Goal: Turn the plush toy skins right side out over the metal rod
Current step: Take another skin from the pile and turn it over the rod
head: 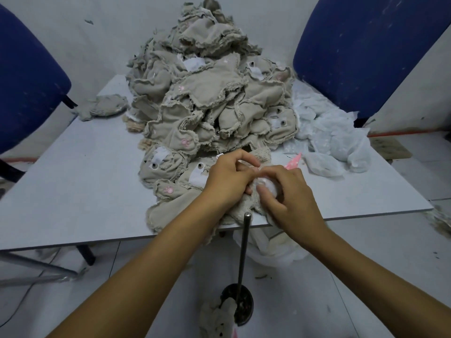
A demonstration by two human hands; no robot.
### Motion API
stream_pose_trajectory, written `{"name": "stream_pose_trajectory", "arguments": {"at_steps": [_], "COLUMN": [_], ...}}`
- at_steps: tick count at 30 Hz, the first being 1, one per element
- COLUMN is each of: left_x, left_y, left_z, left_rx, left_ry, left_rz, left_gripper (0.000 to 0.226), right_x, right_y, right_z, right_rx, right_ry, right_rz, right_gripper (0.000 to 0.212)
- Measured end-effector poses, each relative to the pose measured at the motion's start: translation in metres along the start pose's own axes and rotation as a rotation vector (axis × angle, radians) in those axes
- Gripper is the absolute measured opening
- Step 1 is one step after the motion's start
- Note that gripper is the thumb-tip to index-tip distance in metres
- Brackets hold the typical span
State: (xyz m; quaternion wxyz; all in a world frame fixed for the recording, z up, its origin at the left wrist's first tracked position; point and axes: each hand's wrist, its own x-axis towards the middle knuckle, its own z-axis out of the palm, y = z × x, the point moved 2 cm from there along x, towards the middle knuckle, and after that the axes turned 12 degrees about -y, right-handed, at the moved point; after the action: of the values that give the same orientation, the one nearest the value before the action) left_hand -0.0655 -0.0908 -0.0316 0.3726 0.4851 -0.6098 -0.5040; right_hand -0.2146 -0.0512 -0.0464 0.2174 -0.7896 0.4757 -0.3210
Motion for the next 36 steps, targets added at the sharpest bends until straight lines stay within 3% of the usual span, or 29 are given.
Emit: {"name": "stream_pose_trajectory", "arguments": {"at_steps": [3, 10, 14, 19, 23, 25, 28, 36], "left_x": [0.001, 0.000, 0.005, 0.008, 0.009, 0.008, 0.006, 0.003], "left_y": [0.002, 0.008, 0.008, 0.007, 0.010, 0.012, 0.015, 0.017], "left_z": [-0.001, 0.010, 0.011, 0.006, 0.004, 0.005, 0.007, 0.008], "left_rx": [-0.033, 0.101, 0.176, 0.124, 0.150, 0.154, 0.210, 0.272], "left_ry": [0.002, -0.019, -0.001, -0.007, -0.016, -0.014, -0.016, 0.010], "left_rz": [-0.005, 0.037, 0.048, 0.025, 0.028, 0.025, 0.040, 0.045], "left_gripper": [0.015, 0.019, 0.020, 0.021, 0.016, 0.016, 0.018, 0.016], "right_x": [-0.004, 0.001, 0.007, 0.000, -0.007, -0.005, -0.002, 0.009], "right_y": [0.003, 0.000, 0.002, 0.000, 0.002, 0.003, 0.002, -0.002], "right_z": [-0.002, -0.001, 0.000, 0.001, 0.000, 0.000, 0.004, 0.003], "right_rx": [0.120, 0.012, -0.015, -0.187, -0.011, -0.068, -0.174, -0.090], "right_ry": [0.013, 0.159, 0.205, 0.105, 0.106, 0.094, 0.133, 0.254], "right_rz": [0.027, 0.080, 0.132, 0.049, 0.086, 0.065, 0.049, 0.198], "right_gripper": [0.040, 0.016, 0.015, 0.022, 0.018, 0.015, 0.019, 0.011]}}
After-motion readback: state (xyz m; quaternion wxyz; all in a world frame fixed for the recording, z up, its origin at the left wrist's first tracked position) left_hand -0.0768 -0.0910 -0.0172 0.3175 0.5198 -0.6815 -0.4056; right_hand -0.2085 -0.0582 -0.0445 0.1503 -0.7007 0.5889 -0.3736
